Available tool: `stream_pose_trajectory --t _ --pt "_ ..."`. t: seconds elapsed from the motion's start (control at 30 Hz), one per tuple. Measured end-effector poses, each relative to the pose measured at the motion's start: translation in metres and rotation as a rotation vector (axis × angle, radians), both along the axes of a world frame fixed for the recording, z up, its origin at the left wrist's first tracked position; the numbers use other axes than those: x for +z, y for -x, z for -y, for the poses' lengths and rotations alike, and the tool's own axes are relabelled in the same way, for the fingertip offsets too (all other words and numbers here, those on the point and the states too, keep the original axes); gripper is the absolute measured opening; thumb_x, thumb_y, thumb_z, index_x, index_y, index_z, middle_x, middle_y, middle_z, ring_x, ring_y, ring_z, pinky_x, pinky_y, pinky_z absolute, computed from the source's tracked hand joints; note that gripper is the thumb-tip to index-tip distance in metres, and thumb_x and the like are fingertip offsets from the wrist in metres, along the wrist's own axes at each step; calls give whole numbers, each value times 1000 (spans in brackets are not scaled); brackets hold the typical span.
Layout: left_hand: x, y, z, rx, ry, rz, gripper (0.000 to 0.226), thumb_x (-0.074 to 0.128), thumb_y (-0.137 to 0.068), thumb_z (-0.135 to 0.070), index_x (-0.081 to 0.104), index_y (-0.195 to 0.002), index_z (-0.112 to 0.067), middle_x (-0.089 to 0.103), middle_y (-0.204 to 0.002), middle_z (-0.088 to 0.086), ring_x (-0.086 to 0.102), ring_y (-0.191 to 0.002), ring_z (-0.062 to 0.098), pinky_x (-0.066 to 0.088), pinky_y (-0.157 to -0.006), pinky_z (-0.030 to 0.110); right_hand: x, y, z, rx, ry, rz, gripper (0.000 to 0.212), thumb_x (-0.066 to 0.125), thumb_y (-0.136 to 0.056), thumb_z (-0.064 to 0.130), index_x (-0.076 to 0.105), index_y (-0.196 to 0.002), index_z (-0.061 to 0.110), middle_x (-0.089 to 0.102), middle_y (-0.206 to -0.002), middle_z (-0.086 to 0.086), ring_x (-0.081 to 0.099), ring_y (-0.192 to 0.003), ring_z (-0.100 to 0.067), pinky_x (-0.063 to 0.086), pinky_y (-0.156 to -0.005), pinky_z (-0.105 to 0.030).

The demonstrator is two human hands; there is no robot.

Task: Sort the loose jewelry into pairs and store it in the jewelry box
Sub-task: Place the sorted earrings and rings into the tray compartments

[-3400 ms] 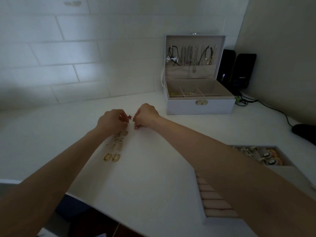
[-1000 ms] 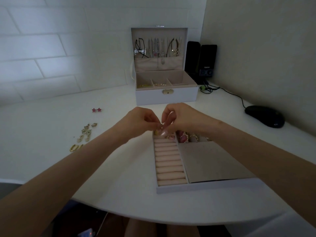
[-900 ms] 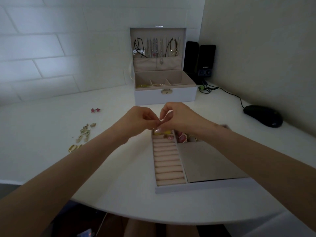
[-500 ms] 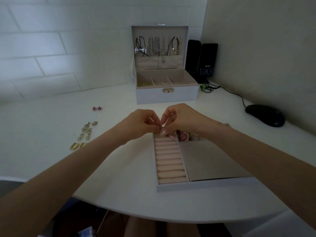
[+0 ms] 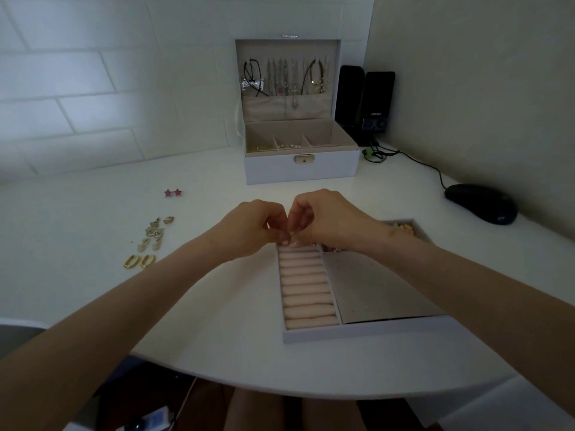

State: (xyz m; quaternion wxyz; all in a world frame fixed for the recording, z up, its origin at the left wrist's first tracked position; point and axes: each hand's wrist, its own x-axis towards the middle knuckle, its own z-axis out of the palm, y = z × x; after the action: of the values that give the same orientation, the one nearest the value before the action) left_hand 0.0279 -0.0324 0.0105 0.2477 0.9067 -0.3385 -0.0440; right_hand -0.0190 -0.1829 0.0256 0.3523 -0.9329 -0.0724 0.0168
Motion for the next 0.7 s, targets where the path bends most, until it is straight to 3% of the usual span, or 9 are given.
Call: stream_pose_trajectory --t 0.13,0.27,0.37,0.53,0.7 --pt "1 -1 0 -3 -10 -12 7 67 -82 -17 63 -85 -12 56 -76 -8 50 -74 14 35 -63 15 -2 -3 -2 17 52 30 23 80 -67 5 63 -79 16 59 -74 10 56 -76 -7 48 -69 -18" --pt "0 -3 -1 -4 -24 1 6 65 -84 -15 60 -82 -16 55 -80 -6 50 -77 15 34 -63 14 -3 -3 -3 34 115 69 21 79 -69 5 65 -83 13 58 -76 8 55 -78 -8 45 -67 -16" --pt "0 -4 1 11 -57 33 8 61 -87 -14 64 -92 -9 52 -87 -1 46 -81 15 32 -60 20 -4 -3 -3 38 146 97 22 80 -68 8 67 -86 10 57 -74 9 55 -78 -8 43 -66 -14" --pt "-3 -6 4 9 -163 51 20 57 -91 -17 63 -106 -5 48 -107 15 47 -96 26 33 -77 24 -3 -3 -3 38 86 64 25 81 -67 7 65 -86 11 65 -83 1 62 -84 -15 52 -78 -28" --pt "-3 -7 7 4 -289 138 24 52 -94 -18 59 -114 -8 43 -117 13 39 -110 28 34 -89 30 -4 -3 -5 64 81 63 29 80 -67 7 62 -91 10 68 -89 -3 63 -84 -16 53 -81 -36"
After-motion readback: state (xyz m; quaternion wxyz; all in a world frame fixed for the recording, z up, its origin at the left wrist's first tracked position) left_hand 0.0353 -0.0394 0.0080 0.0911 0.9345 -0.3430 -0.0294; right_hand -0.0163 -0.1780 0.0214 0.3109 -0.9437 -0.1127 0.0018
